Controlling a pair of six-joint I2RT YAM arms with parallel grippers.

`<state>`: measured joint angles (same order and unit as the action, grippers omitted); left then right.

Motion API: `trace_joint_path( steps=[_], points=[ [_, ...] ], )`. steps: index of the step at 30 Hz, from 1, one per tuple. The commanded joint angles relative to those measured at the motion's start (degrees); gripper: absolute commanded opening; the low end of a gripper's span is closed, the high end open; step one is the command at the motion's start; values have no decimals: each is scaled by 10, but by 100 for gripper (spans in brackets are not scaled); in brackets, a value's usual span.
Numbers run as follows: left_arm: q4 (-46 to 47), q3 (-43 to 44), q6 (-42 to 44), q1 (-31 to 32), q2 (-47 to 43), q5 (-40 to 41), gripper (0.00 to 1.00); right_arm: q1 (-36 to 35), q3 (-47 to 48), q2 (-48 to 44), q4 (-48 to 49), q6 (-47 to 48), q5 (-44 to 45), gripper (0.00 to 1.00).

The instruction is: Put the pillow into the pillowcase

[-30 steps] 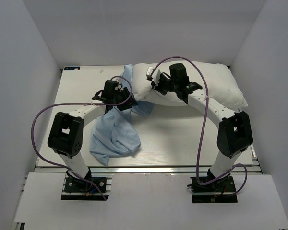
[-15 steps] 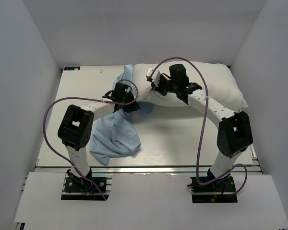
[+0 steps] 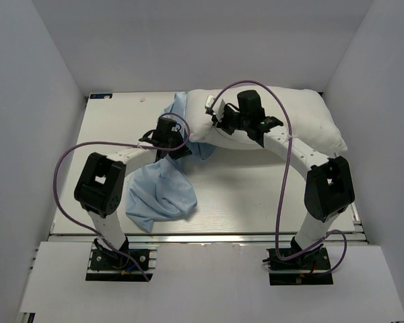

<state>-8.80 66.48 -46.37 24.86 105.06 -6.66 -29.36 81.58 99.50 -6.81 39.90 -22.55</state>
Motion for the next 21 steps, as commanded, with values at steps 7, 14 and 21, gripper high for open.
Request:
trace_joint_path(
  steps=[7, 14, 21],
  points=[
    [-12, -63, 22, 1, -237, -56, 0, -10, 5, 10, 41, 11, 58, 0],
    [-34, -23, 16, 0, -258, -100, 0, -52, -69, -12, 76, 48, 79, 0],
    [-58, 9, 13, 3, -252, -158, 0, -62, -43, -4, 44, -3, 66, 0]
  ],
)
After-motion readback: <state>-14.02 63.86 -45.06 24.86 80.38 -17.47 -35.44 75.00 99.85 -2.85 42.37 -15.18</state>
